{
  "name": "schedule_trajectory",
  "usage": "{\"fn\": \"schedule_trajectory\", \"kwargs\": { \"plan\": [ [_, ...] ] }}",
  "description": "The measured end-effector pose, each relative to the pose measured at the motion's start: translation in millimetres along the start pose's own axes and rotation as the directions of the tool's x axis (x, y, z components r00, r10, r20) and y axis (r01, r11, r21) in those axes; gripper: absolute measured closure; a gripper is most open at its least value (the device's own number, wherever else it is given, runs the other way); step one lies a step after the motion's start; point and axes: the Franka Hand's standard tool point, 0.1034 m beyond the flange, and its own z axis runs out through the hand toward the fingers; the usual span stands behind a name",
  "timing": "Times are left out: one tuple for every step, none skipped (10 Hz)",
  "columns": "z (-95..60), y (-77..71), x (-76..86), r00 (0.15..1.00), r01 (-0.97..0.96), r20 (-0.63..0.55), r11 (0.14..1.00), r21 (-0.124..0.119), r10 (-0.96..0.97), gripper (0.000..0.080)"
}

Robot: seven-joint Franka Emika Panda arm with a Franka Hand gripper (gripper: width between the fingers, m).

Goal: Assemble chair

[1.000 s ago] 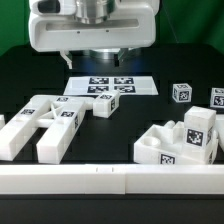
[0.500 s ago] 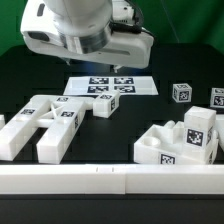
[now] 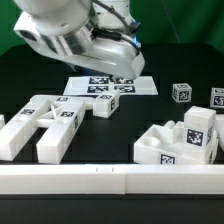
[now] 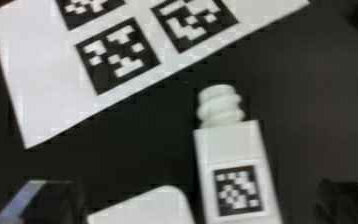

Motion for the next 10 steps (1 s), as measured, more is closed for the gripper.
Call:
{"fn": "schedule_trajectory", "kwargs": {
  "plan": [
    [0.9,2.3,1.2,1.000,0.002,0.002,1.000,0.001,-0.002,0.0151],
    [1.0,3.3,1.7,1.000,-0.001,0.003,1.000,0.002,0.001,0.0151],
    [1.1,3.1,1.7,1.000,0.000,0.003,1.000,0.002,0.000,0.0151],
    [1.2,3.6,3.4,1.000,0.025,-0.001,1.000,0.003,-0.025,0.0151],
    [0.3,4.8,10.0,0.994,0.107,-0.019,0.994,0.005,-0.107,0.0151],
    [0.7,2.7,12.5,0.992,0.123,-0.008,0.992,0.018,-0.123,0.0151],
    [0.9,-0.2,14.7,0.992,0.129,-0.012,0.991,0.016,-0.129,0.0151],
    [1.1,0.8,14.3,0.992,0.128,-0.008,0.992,0.016,-0.128,0.0151],
    [5.1,5.8,6.3,0.989,0.120,0.082,0.993,0.015,-0.120,0.0151],
    [7.0,8.5,9.9,0.982,0.112,0.149,0.994,0.008,-0.112,0.0151]
  ]
}}
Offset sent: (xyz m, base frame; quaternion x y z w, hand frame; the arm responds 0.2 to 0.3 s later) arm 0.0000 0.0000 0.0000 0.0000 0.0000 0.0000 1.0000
